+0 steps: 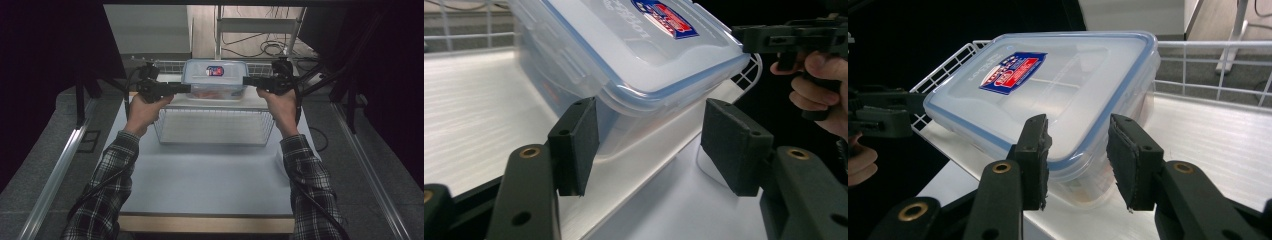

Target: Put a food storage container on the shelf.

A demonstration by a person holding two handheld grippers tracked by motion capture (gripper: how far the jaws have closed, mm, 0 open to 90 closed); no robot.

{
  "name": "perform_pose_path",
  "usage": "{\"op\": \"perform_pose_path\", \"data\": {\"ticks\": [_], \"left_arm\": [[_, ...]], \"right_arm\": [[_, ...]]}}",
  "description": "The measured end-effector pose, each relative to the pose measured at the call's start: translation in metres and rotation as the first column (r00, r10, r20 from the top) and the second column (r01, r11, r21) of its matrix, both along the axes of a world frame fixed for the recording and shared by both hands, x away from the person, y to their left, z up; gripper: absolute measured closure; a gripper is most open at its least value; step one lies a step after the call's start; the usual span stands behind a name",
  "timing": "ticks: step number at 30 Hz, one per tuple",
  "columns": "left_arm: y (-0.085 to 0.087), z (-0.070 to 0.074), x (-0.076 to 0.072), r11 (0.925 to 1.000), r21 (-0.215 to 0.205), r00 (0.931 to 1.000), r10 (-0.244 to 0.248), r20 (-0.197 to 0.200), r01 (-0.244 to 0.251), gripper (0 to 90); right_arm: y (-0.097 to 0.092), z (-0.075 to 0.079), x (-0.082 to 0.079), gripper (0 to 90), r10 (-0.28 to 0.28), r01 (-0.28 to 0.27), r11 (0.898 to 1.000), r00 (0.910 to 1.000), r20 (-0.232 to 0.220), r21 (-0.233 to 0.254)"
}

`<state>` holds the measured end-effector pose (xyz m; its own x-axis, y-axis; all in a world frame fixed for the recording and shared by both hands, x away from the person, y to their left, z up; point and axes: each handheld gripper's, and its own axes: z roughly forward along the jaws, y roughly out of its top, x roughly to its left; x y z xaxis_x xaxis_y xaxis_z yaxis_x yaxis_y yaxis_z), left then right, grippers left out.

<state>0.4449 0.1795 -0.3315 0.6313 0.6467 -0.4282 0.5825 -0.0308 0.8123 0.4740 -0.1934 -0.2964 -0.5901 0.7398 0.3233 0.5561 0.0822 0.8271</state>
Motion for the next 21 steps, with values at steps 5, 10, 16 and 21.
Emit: {"op": "perform_pose_path", "data": {"ticks": [5, 10, 16, 21], "left_arm": [[0.003, -0.004, -0.006, 0.9994, 0.035, 0.999, 0.004, 0.045, -0.006, 29.0], [0.003, -0.006, -0.015, 0.9981, 0.061, 0.9971, -0.007, 0.076, 0.002, 22.5], [0.002, -0.012, -0.028, 0.9962, 0.085, 0.9948, -0.023, 0.1, 0.014, 18.5], [-0.001, -0.016, -0.041, 0.9913, 0.128, 0.992, -0.048, 0.116, 0.033, 14.5]], "right_arm": [[-0.004, 0.002, -0.008, 52.0, 0.012, -0.013, 1.0, 0.9995, 0.03, 0.01], [-0.008, 0.0, -0.019, 43.5, 0.036, -0.038, 0.999, 0.9977, 0.057, 0.021], [-0.013, -0.005, -0.031, 34.1, 0.06, -0.061, 0.998, 0.9949, 0.081, 0.009], [-0.015, -0.011, -0.04, 26.9, 0.077, -0.076, 0.997, 0.9923, 0.097, -0.018]]}}
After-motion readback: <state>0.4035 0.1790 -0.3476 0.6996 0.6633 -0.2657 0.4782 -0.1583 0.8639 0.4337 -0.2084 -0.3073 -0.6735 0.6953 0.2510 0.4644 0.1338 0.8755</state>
